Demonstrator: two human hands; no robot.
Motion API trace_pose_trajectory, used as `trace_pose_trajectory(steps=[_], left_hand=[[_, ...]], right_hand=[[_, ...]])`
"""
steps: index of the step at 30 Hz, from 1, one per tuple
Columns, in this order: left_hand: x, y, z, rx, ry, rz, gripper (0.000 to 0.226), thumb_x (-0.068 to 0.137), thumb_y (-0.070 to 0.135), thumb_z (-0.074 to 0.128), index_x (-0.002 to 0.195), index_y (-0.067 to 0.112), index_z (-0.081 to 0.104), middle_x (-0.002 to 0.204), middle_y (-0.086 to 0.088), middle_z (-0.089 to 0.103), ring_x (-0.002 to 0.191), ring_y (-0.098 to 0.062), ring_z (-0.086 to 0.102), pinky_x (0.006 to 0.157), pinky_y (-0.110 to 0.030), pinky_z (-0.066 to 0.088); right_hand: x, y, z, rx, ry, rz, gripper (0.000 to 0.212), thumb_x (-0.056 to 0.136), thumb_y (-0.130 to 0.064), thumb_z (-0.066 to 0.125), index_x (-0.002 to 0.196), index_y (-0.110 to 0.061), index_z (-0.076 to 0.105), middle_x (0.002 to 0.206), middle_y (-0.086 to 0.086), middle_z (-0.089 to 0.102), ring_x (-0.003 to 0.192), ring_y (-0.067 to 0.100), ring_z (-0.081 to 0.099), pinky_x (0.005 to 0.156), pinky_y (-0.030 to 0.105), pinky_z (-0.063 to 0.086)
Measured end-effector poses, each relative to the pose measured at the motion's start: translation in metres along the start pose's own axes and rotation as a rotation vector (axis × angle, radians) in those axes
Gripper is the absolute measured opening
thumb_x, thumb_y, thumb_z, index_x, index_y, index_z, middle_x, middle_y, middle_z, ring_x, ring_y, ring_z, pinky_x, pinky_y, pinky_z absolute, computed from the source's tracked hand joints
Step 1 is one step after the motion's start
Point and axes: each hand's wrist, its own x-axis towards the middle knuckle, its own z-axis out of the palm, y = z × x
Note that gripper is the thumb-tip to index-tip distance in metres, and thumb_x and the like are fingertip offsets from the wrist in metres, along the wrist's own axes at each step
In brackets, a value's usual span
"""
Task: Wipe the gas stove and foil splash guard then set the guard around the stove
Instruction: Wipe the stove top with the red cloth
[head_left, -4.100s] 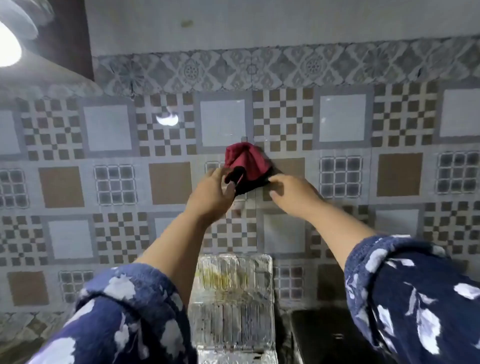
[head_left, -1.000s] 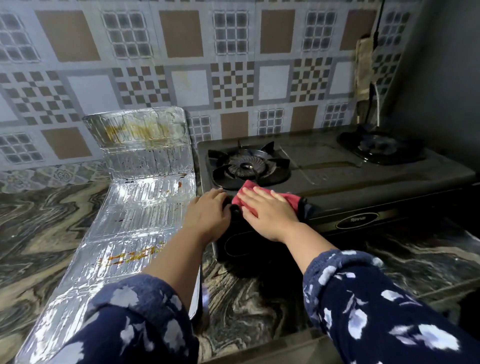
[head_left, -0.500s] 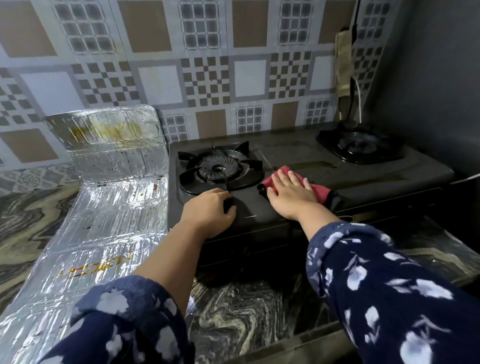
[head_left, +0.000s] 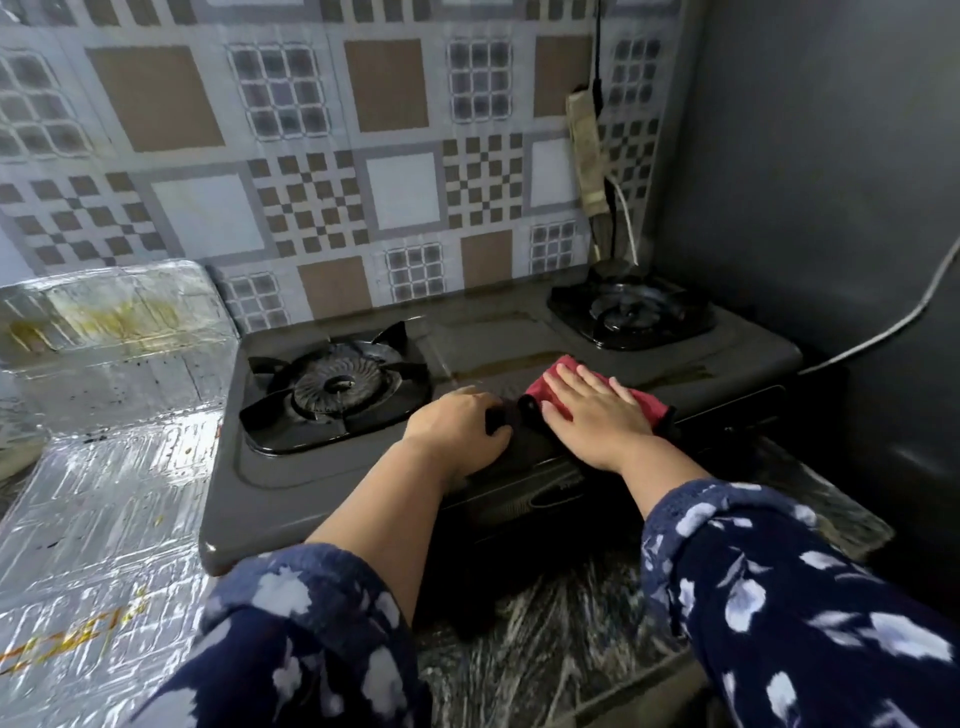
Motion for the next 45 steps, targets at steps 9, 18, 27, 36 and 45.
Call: trace_pose_trajectory(steps=[9,18,27,36,45], left_hand=[[0.070,0.053,0.011,0.028,-0.080,0.102,0.054,0.086,0.051,0.052,0.134,0.027,0.046,0.134,0.003,0.053,0.118,-0.019,0.053,0.087,-0.033,0.046],[0.104,0.071,0.025,0.097,-0.020,0.105,0.061,0.078,0.064,0.054,0.129,0.030,0.052,0.132,0.010,0.053,0.116,-0.015,0.054,0.086,-0.029,0.047],[0.103,0.066,0.033,0.033,0.063,0.066,0.062,0.071,0.069,0.057,0.124,0.036,0.054,0.133,0.017,0.052,0.114,-0.009,0.057,0.088,-0.028,0.049],[0.099,0.071,0.025,0.043,0.011,0.070,0.063,0.076,0.066,0.056,0.130,0.032,0.052,0.140,0.009,0.048,0.124,-0.015,0.051,0.095,-0.029,0.044],[0.070,0.031,0.011,0.015,0.003,0.028,0.045,0.090,0.032,0.049,0.135,0.026,0.047,0.142,0.006,0.047,0.126,-0.019,0.049,0.094,-0.031,0.044]], right_hand=[[0.027,0.101,-0.018,0.021,-0.004,0.263,0.065,0.097,-0.052,0.014,0.153,-0.021,0.004,0.162,-0.005,-0.006,0.148,0.012,-0.008,0.119,0.039,-0.007],[0.056,0.173,-0.034,0.020,0.023,0.413,0.066,0.096,-0.048,0.017,0.153,-0.016,0.006,0.162,-0.002,-0.002,0.149,0.015,-0.005,0.120,0.041,-0.004],[0.086,0.212,-0.048,0.006,0.024,0.482,0.066,0.095,-0.047,0.019,0.153,-0.017,0.008,0.162,-0.002,-0.001,0.149,0.020,-0.002,0.120,0.045,0.000],[0.043,0.154,-0.029,0.030,0.062,0.369,0.063,0.096,-0.045,0.019,0.153,-0.019,0.010,0.162,-0.002,0.002,0.149,0.018,-0.002,0.120,0.041,-0.003],[0.022,0.043,-0.011,0.036,-0.010,0.176,0.063,0.097,-0.047,0.018,0.153,-0.023,0.004,0.162,-0.005,-0.005,0.148,0.016,-0.008,0.119,0.042,-0.006]])
